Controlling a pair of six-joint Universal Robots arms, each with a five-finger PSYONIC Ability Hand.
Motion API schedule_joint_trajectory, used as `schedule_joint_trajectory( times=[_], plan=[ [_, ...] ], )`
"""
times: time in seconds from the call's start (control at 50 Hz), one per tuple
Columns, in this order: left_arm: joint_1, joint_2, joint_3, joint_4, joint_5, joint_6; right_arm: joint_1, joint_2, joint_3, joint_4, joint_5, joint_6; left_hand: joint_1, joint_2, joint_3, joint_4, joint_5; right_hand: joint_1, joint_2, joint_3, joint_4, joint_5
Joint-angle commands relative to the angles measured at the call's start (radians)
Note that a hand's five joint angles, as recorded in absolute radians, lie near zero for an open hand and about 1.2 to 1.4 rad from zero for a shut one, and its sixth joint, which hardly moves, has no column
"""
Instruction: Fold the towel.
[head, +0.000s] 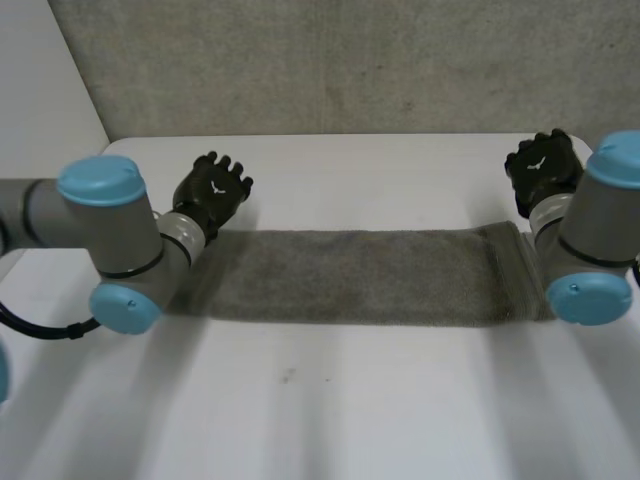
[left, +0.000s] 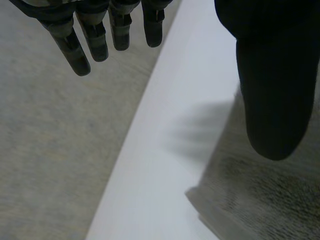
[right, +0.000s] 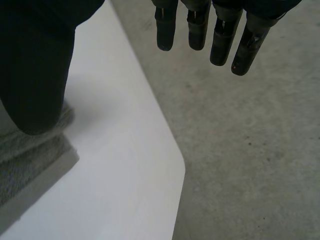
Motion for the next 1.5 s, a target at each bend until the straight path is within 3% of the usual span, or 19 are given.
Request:
schedule_joint_trajectory(
  times=[0.02, 0.06, 0.2, 0.24, 0.36, 0.52, 0.68, 0.78, 0.82, 0.9, 1.0, 1.04, 1.12, 1.22, 1.26, 1.28, 1.3, 1.42, 1.5],
  plan=[
    [-0.003, 0.273, -0.236, 0.012, 0.005, -0.098, -0.006, -0.205, 0.139, 0.083, -0.092, 0.179, -0.008, 0.0, -0.001, -0.001, -0.032, -0.038, -0.06, -0.04, -0.06, -0.077],
    [0.0, 0.323, -0.285, 0.022, 0.006, -0.153, -0.021, -0.247, 0.175, 0.184, -0.168, 0.234, -0.005, 0.003, 0.002, 0.001, -0.029, -0.038, -0.06, -0.04, -0.06, -0.077],
    [0.007, 0.449, -0.439, 0.065, 0.008, -0.41, -0.121, -0.278, 0.244, 0.344, -0.251, 0.308, -0.008, 0.0, -0.001, -0.001, -0.032, -0.038, -0.06, -0.04, -0.06, -0.077],
    [0.007, 0.473, -0.49, 0.068, 0.013, -0.534, -0.133, -0.281, 0.275, 0.352, -0.269, 0.319, -0.008, 0.0, -0.001, -0.001, -0.032, -0.038, -0.06, -0.04, -0.06, -0.077],
    [0.044, 0.484, -0.549, 0.097, 0.025, -0.712, -0.187, -0.284, 0.389, 0.274, -0.329, 0.322, -0.005, 0.003, 0.002, 0.002, -0.029, 0.067, 0.044, 0.064, 0.044, 0.027],
    [0.089, 0.484, -0.577, 0.131, 0.025, -0.74, -0.224, -0.232, 0.467, 0.121, -0.328, 0.311, -0.002, 0.006, 0.005, 0.004, -0.026, 0.099, 0.077, 0.096, 0.077, 0.059],
    [0.092, 0.484, -0.582, 0.133, 0.025, -0.74, -0.247, -0.182, 0.464, 0.079, -0.332, 0.297, -0.005, 0.003, 0.002, 0.002, -0.029, 0.431, 0.409, 0.428, 0.408, 0.391],
    [0.087, 0.484, -0.588, 0.136, 0.025, -0.74, -0.261, -0.145, 0.455, 0.051, -0.335, 0.285, -0.008, 0.0, -0.001, -0.001, -0.032, 0.745, 0.723, 0.742, 0.722, 0.705],
    [0.087, 0.484, -0.592, 0.137, 0.025, -0.74, -0.267, -0.128, 0.447, 0.046, -0.322, 0.258, -0.008, 0.0, -0.001, -0.001, -0.032, 1.182, 1.16, 1.18, 1.16, 1.142],
    [0.083, 0.486, -0.597, 0.144, 0.025, -0.74, -0.272, -0.134, 0.435, 0.045, -0.299, 0.205, -0.008, 0.0, -0.001, -0.001, -0.032, 1.184, 1.162, 1.182, 1.162, 1.144],
    [0.081, 0.501, -0.603, 0.144, 0.025, -0.74, -0.298, -0.163, 0.421, -0.017, -0.159, 0.029, -0.008, 0.0, -0.001, -0.001, -0.032, 1.184, 1.162, 1.182, 1.162, 1.144],
    [0.079, 0.506, -0.603, 0.144, 0.025, -0.74, -0.308, -0.182, 0.419, -0.096, -0.066, -0.122, -0.008, 0.0, -0.001, -0.001, -0.032, 1.184, 1.162, 1.182, 1.162, 1.144],
    [0.079, 0.515, -0.611, 0.144, 0.025, -0.74, -0.31, -0.182, 0.427, -0.119, -0.049, -0.172, -0.01, -0.003, -0.004, -0.004, -0.035, 1.184, 1.162, 1.182, 1.162, 1.144],
    [0.079, 0.519, -0.614, 0.144, 0.025, -0.74, -0.308, -0.179, 0.446, -0.113, -0.101, -0.097, -0.01, -0.003, -0.004, -0.004, -0.035, 1.184, 1.162, 1.182, 1.162, 1.144],
    [0.078, 0.519, -0.616, 0.144, 0.025, -0.74, -0.308, -0.182, 0.453, -0.107, -0.131, -0.045, -0.01, -0.003, -0.004, -0.004, -0.035, 1.015, 0.993, 1.012, 0.993, 0.975],
    [0.078, 0.519, -0.616, 0.145, 0.025, -0.74, -0.31, -0.185, 0.456, -0.096, -0.165, 0.021, -0.011, -0.004, -0.004, -0.005, -0.036, 0.561, 0.539, 0.559, 0.539, 0.522],
    [0.078, 0.519, -0.617, 0.145, 0.025, -0.74, -0.31, -0.186, 0.459, -0.083, -0.206, 0.088, -0.011, -0.004, -0.004, -0.005, -0.036, 0.475, 0.453, 0.473, 0.453, 0.436],
    [0.075, 0.519, -0.617, 0.145, 0.025, -0.74, -0.359, -0.223, 0.443, 0.052, -0.378, 0.271, -0.011, -0.004, -0.004, -0.005, -0.036, 0.392, 0.37, 0.39, 0.37, 0.353],
    [0.075, 0.518, -0.617, 0.145, 0.025, -0.74, -0.385, -0.225, 0.439, 0.126, -0.447, 0.296, -0.011, -0.004, -0.004, -0.005, -0.036, 0.392, 0.37, 0.39, 0.37, 0.353]
  ],
)
